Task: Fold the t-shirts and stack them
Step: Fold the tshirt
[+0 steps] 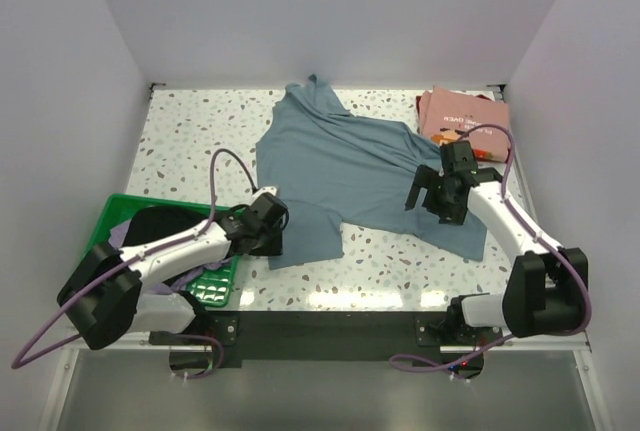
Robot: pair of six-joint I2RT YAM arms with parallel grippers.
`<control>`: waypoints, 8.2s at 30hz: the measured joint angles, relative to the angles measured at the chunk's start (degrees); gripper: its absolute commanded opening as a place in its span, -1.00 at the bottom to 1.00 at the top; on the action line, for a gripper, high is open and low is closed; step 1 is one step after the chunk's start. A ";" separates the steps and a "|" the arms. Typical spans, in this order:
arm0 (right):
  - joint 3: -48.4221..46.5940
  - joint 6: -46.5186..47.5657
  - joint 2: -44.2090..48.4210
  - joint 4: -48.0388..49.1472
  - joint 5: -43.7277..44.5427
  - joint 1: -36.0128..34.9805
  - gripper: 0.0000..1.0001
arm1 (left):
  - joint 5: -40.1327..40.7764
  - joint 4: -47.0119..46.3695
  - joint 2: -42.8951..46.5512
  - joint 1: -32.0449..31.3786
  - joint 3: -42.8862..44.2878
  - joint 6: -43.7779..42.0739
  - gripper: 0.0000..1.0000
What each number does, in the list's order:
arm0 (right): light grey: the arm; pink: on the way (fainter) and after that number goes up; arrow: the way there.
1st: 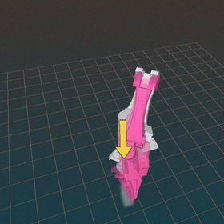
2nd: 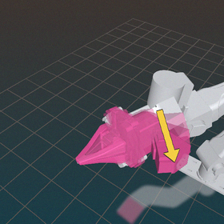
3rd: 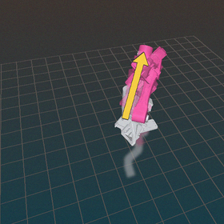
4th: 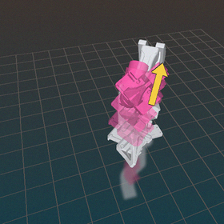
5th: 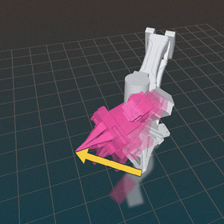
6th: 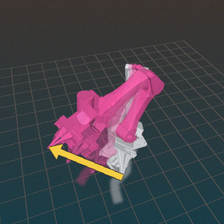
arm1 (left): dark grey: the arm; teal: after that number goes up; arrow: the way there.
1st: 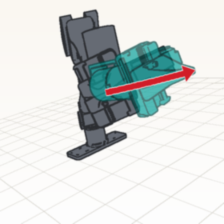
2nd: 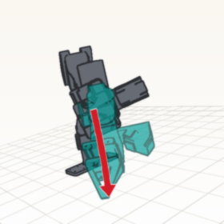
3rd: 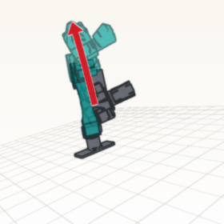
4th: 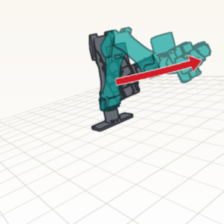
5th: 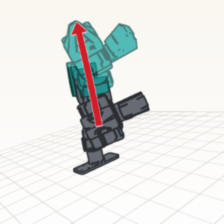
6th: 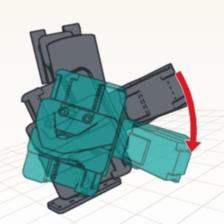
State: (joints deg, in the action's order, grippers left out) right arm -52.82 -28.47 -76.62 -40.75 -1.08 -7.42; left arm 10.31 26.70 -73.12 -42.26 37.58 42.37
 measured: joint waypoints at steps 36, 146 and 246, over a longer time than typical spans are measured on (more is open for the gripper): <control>4.70 1.11 8.90 -4.11 1.90 0.50 0.98 | 2.58 1.29 -1.22 -4.76 -2.78 9.33 -1.00; 21.86 -15.41 9.84 -5.33 0.85 4.74 -0.14 | -17.20 -2.91 -31.12 35.12 48.46 -18.14 -1.00; -7.06 -5.38 -12.96 -22.56 -4.72 20.22 -1.00 | -37.86 14.49 -50.60 35.01 81.59 -21.33 -1.00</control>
State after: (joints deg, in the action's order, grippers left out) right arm -59.88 -33.85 -89.58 -63.31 -5.80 12.80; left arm -27.55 41.19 -123.72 -7.25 119.17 21.04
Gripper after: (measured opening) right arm 0.029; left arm 0.021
